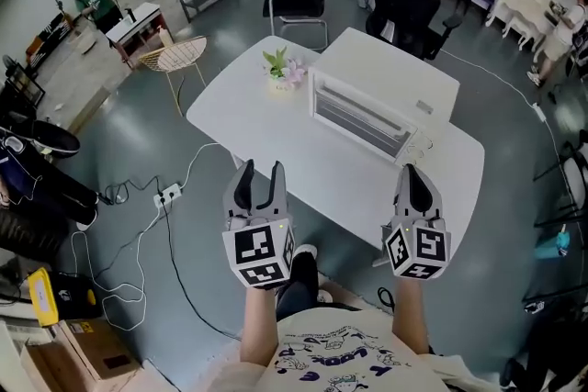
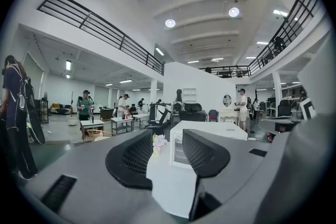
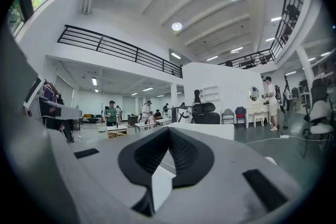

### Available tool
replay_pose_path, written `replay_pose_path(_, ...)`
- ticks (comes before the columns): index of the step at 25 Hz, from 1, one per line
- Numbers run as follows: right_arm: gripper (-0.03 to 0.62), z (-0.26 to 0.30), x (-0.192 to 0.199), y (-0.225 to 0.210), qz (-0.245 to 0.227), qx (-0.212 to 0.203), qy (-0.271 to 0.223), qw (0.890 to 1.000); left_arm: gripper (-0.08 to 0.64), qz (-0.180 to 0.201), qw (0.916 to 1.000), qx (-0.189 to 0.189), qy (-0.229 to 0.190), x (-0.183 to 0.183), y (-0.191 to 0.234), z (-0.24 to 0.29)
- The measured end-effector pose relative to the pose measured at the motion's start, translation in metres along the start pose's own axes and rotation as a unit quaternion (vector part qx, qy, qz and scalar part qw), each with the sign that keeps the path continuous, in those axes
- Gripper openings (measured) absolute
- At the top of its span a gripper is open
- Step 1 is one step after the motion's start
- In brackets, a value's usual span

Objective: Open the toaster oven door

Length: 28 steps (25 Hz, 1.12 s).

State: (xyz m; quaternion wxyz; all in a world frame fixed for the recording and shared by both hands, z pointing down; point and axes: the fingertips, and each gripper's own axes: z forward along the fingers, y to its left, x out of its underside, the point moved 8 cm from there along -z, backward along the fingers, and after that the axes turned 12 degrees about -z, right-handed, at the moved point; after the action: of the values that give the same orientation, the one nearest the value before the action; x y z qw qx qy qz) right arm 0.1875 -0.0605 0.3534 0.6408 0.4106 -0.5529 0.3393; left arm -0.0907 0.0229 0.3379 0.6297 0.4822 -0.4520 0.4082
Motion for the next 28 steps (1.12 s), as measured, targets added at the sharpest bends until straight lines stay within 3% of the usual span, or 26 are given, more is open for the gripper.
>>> replay_pose_path(15,-0.003,0.134,-0.011,-0.014,-0.002,0.067,0.001,0.998,0.181,0.023,0.9972,0.068,0.023,-0.028,0.022,0.172)
replay_pose_path(28,-0.003,0.186,0.003,-0.021,0.005,0.123,0.011,0.992,0.181,0.055,0.9891,0.122,0.061,-0.018,0.026,0.263)
